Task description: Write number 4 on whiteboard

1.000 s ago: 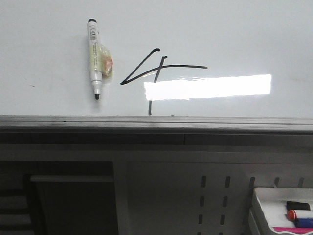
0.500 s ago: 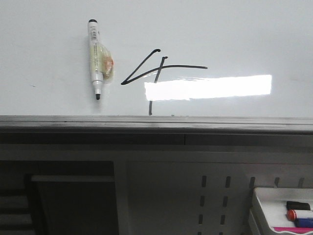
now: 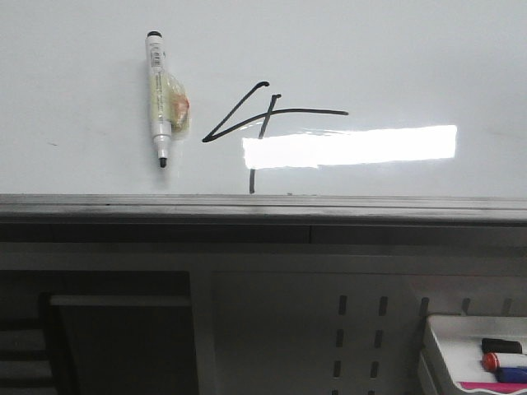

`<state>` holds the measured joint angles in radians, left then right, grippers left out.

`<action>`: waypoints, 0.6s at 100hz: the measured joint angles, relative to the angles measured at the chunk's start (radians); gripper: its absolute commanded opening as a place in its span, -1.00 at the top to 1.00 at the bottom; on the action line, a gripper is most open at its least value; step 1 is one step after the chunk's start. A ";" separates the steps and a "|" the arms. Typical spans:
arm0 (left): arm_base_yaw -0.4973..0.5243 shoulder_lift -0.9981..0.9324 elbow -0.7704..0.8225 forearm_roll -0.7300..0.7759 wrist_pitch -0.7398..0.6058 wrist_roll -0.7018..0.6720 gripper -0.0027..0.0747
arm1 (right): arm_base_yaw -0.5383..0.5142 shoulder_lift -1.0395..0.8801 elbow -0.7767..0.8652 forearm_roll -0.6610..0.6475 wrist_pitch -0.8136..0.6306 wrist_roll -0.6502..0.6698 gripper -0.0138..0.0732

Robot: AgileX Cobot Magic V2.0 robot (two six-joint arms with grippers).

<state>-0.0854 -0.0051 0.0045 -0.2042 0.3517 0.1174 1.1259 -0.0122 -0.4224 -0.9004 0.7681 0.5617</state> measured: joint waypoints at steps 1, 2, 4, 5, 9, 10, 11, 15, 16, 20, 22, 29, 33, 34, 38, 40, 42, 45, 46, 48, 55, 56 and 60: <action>0.000 0.000 0.000 0.000 0.000 0.000 0.98 | 0.000 0.000 0.000 0.000 0.000 0.000 0.79; 0.000 0.000 0.000 0.000 0.000 0.000 0.98 | 0.000 0.000 0.000 0.000 0.000 0.000 0.79; 0.000 0.000 0.000 0.000 0.000 0.000 0.98 | 0.000 0.000 0.000 0.000 0.000 0.000 0.79; 0.000 0.000 0.000 0.000 0.000 0.000 0.98 | 0.000 0.000 0.000 0.000 0.000 0.000 0.79; 0.000 0.000 0.000 0.000 0.000 0.000 0.98 | 0.000 0.000 0.000 0.000 0.000 0.000 0.79; 0.000 0.000 0.000 0.000 0.000 0.000 0.98 | 0.000 0.000 0.000 0.000 0.000 0.000 0.79; 0.000 0.000 0.000 0.000 0.000 0.000 0.98 | 0.000 0.000 0.000 0.000 0.000 0.000 0.79; 0.000 0.000 0.000 0.000 0.000 0.000 0.98 | 0.000 0.000 0.000 0.000 0.000 0.000 0.79; 0.000 0.000 0.000 0.000 0.000 0.000 0.98 | 0.000 0.000 0.000 0.000 0.000 0.000 0.79; 0.000 0.000 0.000 0.000 0.000 0.000 0.98 | 0.000 0.000 0.000 0.000 0.000 0.000 0.79; 0.000 0.000 0.000 0.000 0.000 0.000 0.98 | 0.000 0.000 0.000 0.000 0.000 0.000 0.79; 0.000 0.000 0.000 0.000 0.000 0.000 0.98 | 0.000 0.000 0.000 0.000 0.000 0.000 0.79; 0.000 0.000 0.000 -0.002 0.000 0.000 0.98 | 0.000 0.000 0.000 0.000 0.000 0.000 0.79; 0.000 0.000 0.000 -0.002 0.000 0.000 0.98 | 0.000 0.000 0.000 0.000 0.000 0.000 0.79; 0.000 0.000 0.000 -0.002 0.000 0.000 0.98 | 0.000 0.000 0.000 0.000 0.000 0.000 0.79; 0.000 0.000 0.000 -0.002 0.000 0.000 0.98 | 0.000 0.000 0.000 0.000 0.000 0.000 0.79; 0.000 0.000 0.000 -0.002 0.000 0.000 0.98 | 0.000 0.000 0.000 0.000 0.000 0.000 0.79; 0.000 0.000 0.000 -0.002 0.000 0.000 0.98 | 0.000 0.000 0.000 0.000 0.005 0.000 0.79; 0.000 0.000 0.000 -0.002 0.000 0.000 0.98 | 0.000 0.000 0.000 0.000 0.008 0.000 0.79; 0.000 0.000 0.000 -0.002 0.000 0.000 0.98 | 0.000 0.000 0.002 0.000 0.016 0.000 0.79; 0.000 0.000 0.000 -0.002 0.000 0.000 0.98 | 0.000 0.000 0.018 -0.022 0.059 0.000 0.79; 0.000 0.000 0.000 -0.002 0.000 0.000 0.98 | 0.000 0.000 0.024 -0.027 0.063 0.000 0.79; 0.000 0.000 0.000 -0.002 0.000 0.000 0.98 | 0.000 0.000 0.038 -0.035 0.076 0.000 0.79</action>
<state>-0.0854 -0.0051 0.0045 -0.2058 0.3517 0.1174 1.1259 -0.0122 -0.3847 -0.9353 0.8440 0.5617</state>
